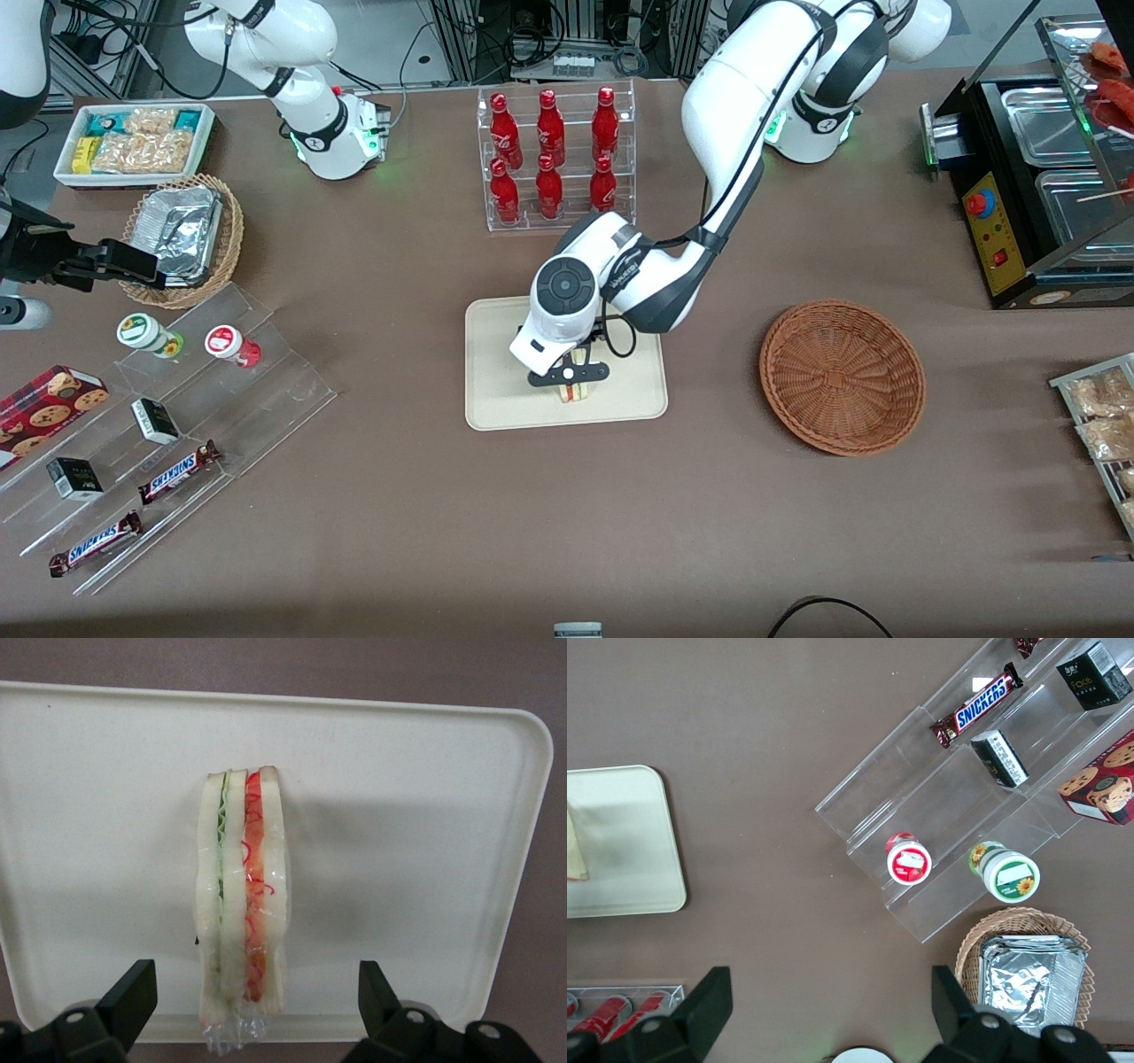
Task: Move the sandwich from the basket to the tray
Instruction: 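Open the left gripper and raise it off the sandwich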
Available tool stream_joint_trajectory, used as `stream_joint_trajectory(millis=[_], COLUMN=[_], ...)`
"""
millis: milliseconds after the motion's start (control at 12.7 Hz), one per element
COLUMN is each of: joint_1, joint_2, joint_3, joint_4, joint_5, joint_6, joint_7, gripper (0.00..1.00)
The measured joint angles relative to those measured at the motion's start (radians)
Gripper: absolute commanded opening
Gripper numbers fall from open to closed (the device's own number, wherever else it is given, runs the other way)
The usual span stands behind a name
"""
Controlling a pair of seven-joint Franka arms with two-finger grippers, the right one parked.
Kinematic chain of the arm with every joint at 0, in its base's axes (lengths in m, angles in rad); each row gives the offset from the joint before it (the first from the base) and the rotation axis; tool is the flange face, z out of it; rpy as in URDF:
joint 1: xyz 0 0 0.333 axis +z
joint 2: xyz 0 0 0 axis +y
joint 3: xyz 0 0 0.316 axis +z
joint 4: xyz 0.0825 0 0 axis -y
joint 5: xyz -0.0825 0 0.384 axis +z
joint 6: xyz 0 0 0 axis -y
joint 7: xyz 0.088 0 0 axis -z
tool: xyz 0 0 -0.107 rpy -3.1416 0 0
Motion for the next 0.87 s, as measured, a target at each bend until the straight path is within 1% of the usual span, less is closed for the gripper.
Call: stream_joint_trajectory(millis=[473,709,867], joint_1=[0.002,0.038,0.077], joint_2=[-0.101,-0.171,-0.220], joint_3=[0.007,0.012,0.017], joint_4=[0.007,0.008,0.009], joint_5=[0.000,0.000,0.001], joint_6=[-0.043,-0.069,-0.147], joint_7=[0.000,0.002,0.020], gripper=[1.00,1.00,1.00])
